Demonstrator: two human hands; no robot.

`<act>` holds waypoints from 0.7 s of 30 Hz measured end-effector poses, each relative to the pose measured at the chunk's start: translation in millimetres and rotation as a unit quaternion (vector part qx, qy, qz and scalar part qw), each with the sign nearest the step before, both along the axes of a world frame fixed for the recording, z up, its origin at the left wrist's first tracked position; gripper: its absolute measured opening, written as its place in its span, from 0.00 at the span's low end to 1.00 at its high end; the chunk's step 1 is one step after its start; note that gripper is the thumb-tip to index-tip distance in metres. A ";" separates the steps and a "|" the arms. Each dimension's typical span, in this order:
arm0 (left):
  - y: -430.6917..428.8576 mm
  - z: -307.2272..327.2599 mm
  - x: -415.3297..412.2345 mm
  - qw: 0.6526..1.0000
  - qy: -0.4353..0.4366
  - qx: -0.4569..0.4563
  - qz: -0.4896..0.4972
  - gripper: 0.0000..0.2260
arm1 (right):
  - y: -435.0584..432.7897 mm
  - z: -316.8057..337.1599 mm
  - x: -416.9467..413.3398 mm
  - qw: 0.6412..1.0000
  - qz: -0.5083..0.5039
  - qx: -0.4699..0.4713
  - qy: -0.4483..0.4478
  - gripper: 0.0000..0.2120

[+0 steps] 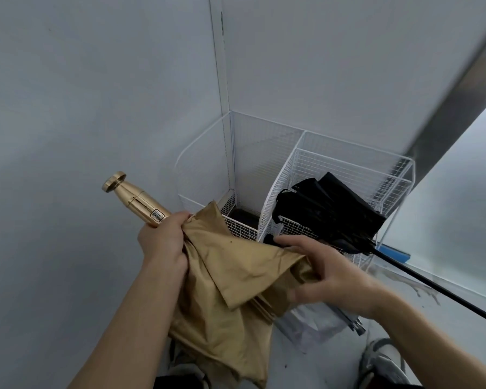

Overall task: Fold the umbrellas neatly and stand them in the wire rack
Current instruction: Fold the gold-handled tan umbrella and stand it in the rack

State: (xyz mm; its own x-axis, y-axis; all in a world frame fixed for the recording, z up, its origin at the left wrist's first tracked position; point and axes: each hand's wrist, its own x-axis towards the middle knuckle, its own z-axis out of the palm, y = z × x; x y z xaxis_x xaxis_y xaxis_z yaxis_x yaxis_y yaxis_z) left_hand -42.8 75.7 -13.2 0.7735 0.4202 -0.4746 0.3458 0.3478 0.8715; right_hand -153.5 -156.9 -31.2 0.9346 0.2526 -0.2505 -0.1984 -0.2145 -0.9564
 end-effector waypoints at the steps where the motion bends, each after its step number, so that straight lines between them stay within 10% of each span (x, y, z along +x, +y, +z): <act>1: -0.8 -0.2 -0.6 1.000 0.001 0.003 -0.005 0.10 | 1.8 -3.6 -0.9 0.994 0.000 -0.104 -0.037 0.36; 4: -7.2 -1.9 -3.9 0.999 0.005 0.017 -0.032 0.09 | 12.9 -9.7 -3.6 0.951 -0.047 -0.259 -0.161 0.26; 8: -18.8 -3.8 -11.1 0.994 -0.013 0.032 -0.108 0.07 | 12.1 -7.2 3.3 0.951 -0.251 -0.106 -0.149 0.08; 14: -24.3 -0.6 -16.9 0.975 -0.053 0.019 -0.215 0.07 | 9.0 7.4 1.0 0.975 -0.212 0.069 -0.004 0.16; 21: -31.5 4.6 -30.6 0.920 -0.098 -0.049 -0.376 0.12 | 9.6 3.2 8.3 0.943 -0.325 0.015 -0.069 0.29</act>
